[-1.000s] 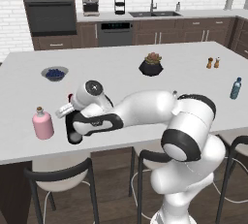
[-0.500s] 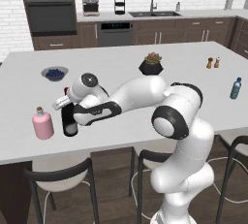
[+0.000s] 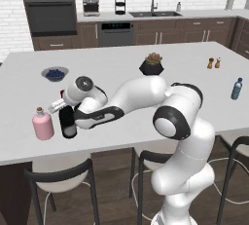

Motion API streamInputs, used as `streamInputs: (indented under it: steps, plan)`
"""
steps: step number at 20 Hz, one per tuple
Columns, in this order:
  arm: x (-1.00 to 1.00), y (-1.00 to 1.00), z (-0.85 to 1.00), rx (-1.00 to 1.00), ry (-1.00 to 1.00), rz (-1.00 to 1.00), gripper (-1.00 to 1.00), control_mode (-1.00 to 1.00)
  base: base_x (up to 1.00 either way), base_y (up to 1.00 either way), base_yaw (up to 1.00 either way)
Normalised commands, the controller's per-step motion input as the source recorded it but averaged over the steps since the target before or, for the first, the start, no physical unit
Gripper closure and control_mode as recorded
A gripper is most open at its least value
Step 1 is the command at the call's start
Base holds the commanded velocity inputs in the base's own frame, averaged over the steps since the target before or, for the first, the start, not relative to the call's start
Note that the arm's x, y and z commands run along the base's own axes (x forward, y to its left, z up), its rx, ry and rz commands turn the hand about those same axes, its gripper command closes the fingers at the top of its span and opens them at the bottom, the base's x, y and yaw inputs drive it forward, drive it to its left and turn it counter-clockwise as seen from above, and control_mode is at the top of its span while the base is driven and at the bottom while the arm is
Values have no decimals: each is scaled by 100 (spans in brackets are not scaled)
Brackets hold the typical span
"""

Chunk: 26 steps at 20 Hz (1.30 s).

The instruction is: Move the plastic bottles in the middle to the plastics group, and the glass bottles in the middle to the glass group.

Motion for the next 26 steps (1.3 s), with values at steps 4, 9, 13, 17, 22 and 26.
streamInputs:
  steps: [4,9,13,17,22,26]
  plan:
    - [5,-5,-5,0,0,0,100,-100,0,0,0]
    - [8,-15,-13,0,0,0,100,-100,0,0,0]
    - [0,0,0,0,0,0,-100,-100,0,0,0]
    - [0,0,0,0,0,0,-100,-100,0,0,0]
    - [0,0,0,0,0,0,-100,-100,0,0,0]
    - [0,0,2,0,0,0,-100,-100,0,0,0]
